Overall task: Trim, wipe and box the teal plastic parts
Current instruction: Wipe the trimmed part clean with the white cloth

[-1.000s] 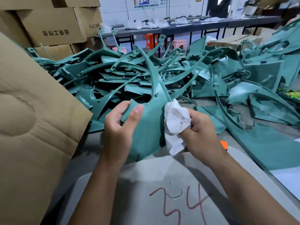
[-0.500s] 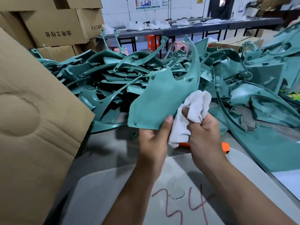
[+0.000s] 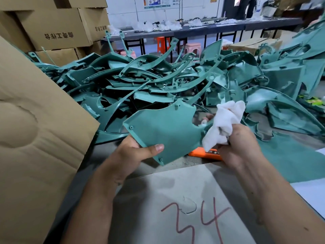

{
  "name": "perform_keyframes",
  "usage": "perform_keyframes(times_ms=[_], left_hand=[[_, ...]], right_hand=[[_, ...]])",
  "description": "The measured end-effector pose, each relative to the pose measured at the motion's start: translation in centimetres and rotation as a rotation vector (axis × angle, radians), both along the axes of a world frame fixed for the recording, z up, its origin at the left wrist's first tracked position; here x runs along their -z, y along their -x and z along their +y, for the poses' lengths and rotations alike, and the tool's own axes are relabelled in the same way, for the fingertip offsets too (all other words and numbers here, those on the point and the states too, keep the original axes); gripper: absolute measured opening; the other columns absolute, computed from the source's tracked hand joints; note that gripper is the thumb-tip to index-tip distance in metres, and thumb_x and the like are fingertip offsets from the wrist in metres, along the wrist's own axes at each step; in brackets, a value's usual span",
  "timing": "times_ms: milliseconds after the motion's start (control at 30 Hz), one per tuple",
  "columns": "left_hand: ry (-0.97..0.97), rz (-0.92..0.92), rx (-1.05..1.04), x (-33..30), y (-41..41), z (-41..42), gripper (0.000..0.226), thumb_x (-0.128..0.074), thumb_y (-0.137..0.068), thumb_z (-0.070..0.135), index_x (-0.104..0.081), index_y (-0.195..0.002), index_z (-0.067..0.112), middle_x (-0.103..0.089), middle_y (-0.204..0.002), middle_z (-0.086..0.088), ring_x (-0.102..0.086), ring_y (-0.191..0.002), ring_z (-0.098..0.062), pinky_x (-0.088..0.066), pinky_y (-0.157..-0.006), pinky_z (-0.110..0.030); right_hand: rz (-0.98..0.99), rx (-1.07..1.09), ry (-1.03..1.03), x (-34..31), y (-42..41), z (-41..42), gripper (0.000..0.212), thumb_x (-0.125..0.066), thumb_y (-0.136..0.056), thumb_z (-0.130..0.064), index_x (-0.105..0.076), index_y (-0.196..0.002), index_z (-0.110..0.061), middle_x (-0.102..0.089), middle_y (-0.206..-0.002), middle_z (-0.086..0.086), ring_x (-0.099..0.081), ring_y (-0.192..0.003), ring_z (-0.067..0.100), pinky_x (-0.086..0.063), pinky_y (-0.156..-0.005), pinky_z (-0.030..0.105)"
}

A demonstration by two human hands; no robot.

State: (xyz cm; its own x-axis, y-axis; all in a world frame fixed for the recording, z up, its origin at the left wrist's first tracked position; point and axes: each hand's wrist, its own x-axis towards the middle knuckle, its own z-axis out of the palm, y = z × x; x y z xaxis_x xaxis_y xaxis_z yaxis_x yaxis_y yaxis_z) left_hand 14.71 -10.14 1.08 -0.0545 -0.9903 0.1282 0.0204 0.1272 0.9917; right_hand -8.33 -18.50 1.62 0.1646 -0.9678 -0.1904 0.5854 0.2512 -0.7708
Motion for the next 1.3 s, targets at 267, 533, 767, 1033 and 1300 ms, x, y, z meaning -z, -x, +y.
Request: perform_keyframes(times_ms=[267, 533, 767, 1033, 1300], left_hand=[[-0.116, 0.300, -0.041, 0.3, -0.4, 0.1, 0.034, -0.066, -0.080, 0.007, -0.079, -0.109, 0.019, -0.075, -0.118, -0.012, -0.074, -0.105, -0.031, -0.062, -0.076, -0.038], [-0.108, 0.461, -0.179, 0.2, 3.1, -1.7, 0.026, -0.061, -0.091, 0.011, -0.065, -0.117, 0.007, -0.077, -0.095, -0.016, -0.073, -0.061, -0.027, -0.054, -0.048, -0.025], [-0.355, 0.722, -0.393, 0.6, 5.3, -2.4, 0.018, -0.050, -0.100, 0.008, -0.062, -0.112, 0.009, -0.072, -0.077, -0.007, -0.056, -0.046, -0.012, -0.028, -0.031, -0.016], [-0.436, 0.599, -0.562, 0.8, 4.4, -2.7, 0.015, -0.054, -0.100, 0.015, -0.054, -0.087, 0.008, -0.051, -0.057, -0.005, -0.039, -0.031, -0.012, -0.016, -0.026, -0.013], [-0.416, 0.606, -0.456, -0.1, 3.7, -2.4, 0.016, -0.050, -0.103, 0.015, -0.053, -0.090, 0.007, -0.046, -0.062, -0.006, -0.035, -0.030, -0.008, -0.014, -0.025, -0.013]], right_hand=[[-0.452, 0.331, -0.040, -0.2, 1.4, -1.3, 0.030, -0.051, -0.092, 0.010, -0.054, -0.091, -0.019, -0.057, -0.070, -0.011, -0.063, -0.067, 0.011, -0.054, -0.056, 0.022], [-0.002, -0.177, 0.059, 0.1, -2.1, 1.3, 0.045, -0.064, -0.082, -0.008, -0.056, -0.125, -0.015, -0.062, -0.102, 0.017, -0.061, -0.081, 0.028, -0.052, -0.073, 0.039], [0.122, -0.431, 0.441, -0.1, -1.7, 2.7, 0.036, -0.060, -0.074, 0.008, -0.073, -0.097, -0.017, -0.070, -0.085, 0.009, -0.068, -0.072, 0.022, -0.056, -0.059, 0.034], [0.375, -0.054, 0.471, 0.4, -1.9, 2.2, 0.032, -0.066, -0.095, 0.006, -0.076, -0.073, -0.016, -0.072, -0.073, 0.006, -0.064, -0.064, 0.020, -0.050, -0.057, 0.029], [0.482, -0.003, 0.645, -0.2, -0.9, 2.3, 0.020, -0.074, -0.085, -0.011, -0.082, -0.089, -0.030, -0.077, -0.082, 0.003, -0.066, -0.069, 0.010, -0.051, -0.052, 0.027]])
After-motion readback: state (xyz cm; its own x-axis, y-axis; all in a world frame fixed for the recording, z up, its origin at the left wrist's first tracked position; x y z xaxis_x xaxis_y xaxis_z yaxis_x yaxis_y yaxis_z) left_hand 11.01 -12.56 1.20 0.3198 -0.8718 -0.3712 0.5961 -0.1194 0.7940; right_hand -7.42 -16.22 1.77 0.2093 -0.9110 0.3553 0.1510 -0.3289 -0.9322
